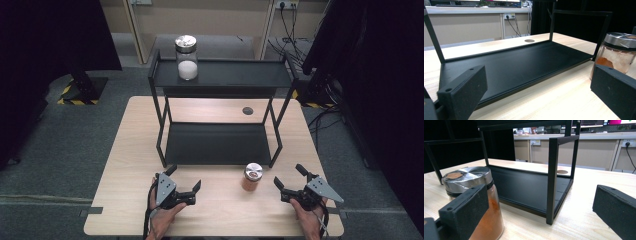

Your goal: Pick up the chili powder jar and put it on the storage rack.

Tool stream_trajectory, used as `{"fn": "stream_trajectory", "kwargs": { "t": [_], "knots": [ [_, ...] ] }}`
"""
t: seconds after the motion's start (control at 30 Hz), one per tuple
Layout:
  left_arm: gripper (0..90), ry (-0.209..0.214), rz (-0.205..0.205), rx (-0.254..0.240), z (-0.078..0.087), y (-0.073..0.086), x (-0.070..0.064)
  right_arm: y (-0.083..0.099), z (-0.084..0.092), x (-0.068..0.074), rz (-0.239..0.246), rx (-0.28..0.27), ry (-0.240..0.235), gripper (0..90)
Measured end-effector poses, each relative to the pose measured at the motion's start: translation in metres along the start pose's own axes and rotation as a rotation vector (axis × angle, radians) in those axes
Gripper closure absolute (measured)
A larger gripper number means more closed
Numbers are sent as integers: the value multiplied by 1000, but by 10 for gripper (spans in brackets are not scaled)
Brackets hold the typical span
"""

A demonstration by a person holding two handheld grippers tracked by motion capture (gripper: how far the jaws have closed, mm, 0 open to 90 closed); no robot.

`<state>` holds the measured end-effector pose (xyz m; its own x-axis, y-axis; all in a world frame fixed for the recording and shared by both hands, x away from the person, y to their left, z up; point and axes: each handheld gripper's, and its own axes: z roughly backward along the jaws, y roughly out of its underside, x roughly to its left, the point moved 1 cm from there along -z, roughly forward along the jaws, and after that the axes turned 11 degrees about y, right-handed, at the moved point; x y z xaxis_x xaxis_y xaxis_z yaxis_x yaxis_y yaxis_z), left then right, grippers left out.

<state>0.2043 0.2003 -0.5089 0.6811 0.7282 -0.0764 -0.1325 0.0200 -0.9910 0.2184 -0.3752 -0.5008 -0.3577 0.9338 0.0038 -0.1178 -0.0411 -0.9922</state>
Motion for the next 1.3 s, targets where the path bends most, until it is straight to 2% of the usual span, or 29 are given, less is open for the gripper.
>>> {"fn": "stream_trajectory", "kwargs": {
  "t": [0.37, 0.57, 0.8, 1.03, 1.3],
  "knots": [
    [3, 5, 4, -5, 1, 1, 1, 1, 0, -1, -5, 0, -1, 6],
    [3, 11, 0, -4, 1, 1, 1, 0, 0, 0, 0, -6, -24, 6],
    [2, 10, 13, -7, 1, 2, 2, 0, 0, 1, 3, -9, -46, 6],
    [3, 11, 24, -5, 1, 3, 4, 0, -1, 3, 17, -18, -106, 6],
    [3, 11, 28, -3, 0, 3, 4, -2, -13, 16, 42, 11, -167, 5]
  ]
}}
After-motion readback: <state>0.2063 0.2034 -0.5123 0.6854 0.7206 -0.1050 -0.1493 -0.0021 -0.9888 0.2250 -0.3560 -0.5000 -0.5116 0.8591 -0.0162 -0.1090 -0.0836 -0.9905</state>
